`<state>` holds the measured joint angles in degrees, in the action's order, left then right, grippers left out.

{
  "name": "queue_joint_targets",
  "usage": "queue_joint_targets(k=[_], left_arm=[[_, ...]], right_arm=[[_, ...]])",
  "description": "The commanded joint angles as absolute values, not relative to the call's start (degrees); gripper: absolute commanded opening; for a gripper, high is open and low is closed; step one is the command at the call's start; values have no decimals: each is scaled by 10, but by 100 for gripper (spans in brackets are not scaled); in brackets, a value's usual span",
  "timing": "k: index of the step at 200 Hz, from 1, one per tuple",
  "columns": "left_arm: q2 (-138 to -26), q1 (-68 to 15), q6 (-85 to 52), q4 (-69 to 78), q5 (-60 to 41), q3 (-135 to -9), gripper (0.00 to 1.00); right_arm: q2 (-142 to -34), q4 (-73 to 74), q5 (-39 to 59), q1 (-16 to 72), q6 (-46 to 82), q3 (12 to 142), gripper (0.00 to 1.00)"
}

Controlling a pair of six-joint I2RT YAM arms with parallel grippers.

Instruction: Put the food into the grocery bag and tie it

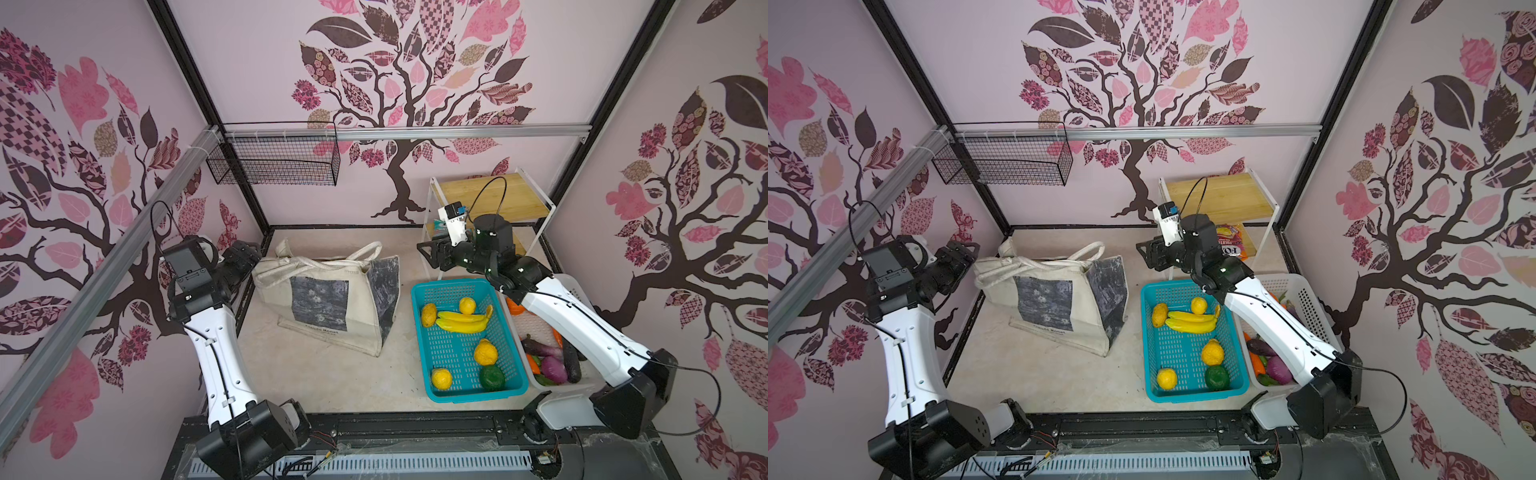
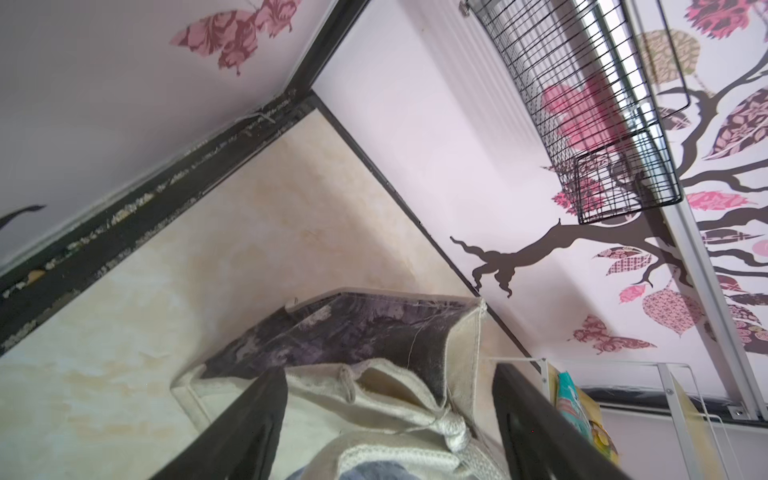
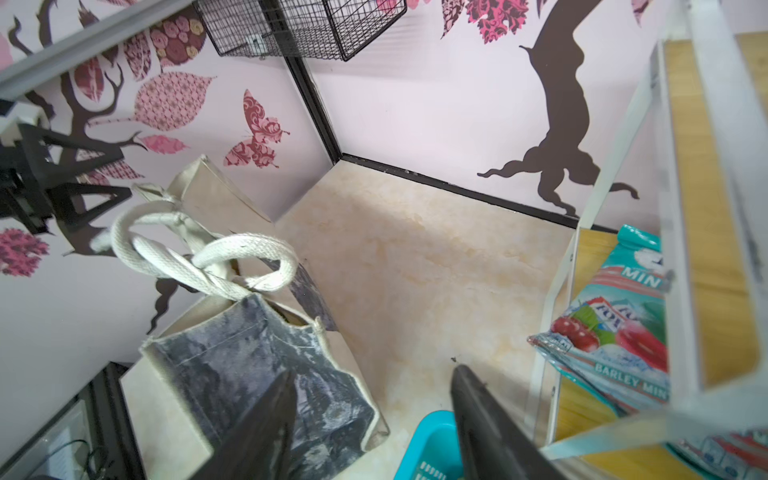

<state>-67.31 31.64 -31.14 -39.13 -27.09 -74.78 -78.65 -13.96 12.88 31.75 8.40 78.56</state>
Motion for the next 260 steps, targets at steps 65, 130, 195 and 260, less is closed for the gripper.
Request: queue_joint_targets(k=[65, 130, 195, 260], left_arm=[[-510, 323, -246, -452, -234, -678, 98], [-356, 248, -202, -359, -198, -494, 98], [-292, 246, -207, -274, -165, -363, 98], [-268, 78, -217, -93, 0, -249, 98]], right_arm=[[-583, -189, -60, 312, 135, 639, 100], [-460, -166, -84, 182, 185, 461, 100], [-444, -64, -115, 102, 200, 353, 100], [-498, 228, -252, 98, 104, 186, 100]])
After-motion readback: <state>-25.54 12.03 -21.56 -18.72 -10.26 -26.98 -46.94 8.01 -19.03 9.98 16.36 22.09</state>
